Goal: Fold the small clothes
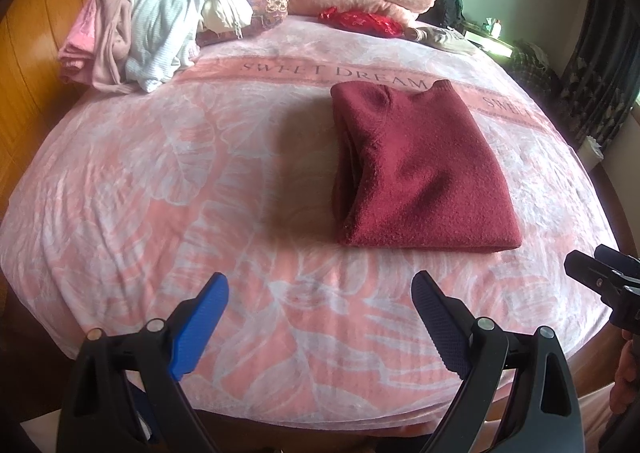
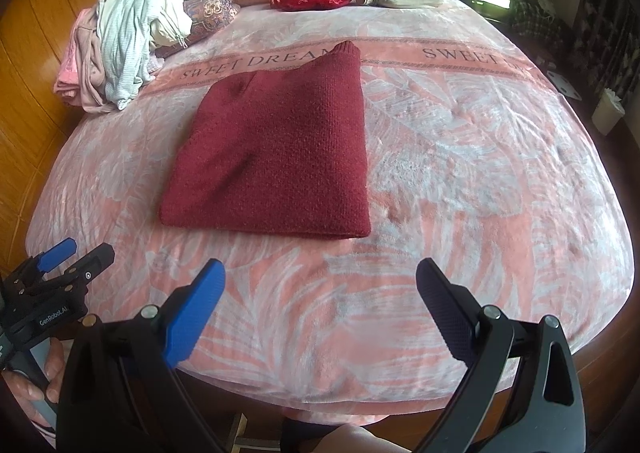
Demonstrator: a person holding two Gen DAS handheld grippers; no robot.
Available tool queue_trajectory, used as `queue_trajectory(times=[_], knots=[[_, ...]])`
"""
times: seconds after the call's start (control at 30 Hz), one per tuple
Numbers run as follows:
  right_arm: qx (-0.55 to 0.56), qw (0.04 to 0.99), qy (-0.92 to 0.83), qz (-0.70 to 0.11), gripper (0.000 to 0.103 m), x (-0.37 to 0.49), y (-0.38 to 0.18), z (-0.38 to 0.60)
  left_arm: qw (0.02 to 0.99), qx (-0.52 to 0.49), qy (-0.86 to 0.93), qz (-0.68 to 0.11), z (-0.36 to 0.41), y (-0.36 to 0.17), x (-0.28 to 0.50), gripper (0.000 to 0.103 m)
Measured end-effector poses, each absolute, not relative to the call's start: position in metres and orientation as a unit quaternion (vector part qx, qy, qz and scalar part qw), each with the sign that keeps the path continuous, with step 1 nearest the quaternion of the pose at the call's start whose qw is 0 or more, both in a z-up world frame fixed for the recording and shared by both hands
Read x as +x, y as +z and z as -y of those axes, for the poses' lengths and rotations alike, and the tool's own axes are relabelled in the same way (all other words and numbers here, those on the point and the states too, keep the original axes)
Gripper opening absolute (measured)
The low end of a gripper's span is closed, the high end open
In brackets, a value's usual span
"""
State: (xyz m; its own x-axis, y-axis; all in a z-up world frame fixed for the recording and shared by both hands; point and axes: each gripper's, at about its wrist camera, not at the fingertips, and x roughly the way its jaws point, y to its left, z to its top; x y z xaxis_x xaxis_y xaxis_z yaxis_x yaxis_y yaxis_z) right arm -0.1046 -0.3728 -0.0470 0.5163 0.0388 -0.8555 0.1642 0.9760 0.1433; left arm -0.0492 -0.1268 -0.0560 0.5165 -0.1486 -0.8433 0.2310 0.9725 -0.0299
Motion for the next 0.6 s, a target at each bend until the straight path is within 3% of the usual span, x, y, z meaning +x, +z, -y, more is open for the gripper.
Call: queue_trajectory(times=[0.6], knots=[[0.106,0.864,-0.037,-0.491,0.096,-0.1055,-0.0469,0.3713,0.866,0.038,-0.109,-0.487,0.1264,-0.0579,-0.0482,0.093]])
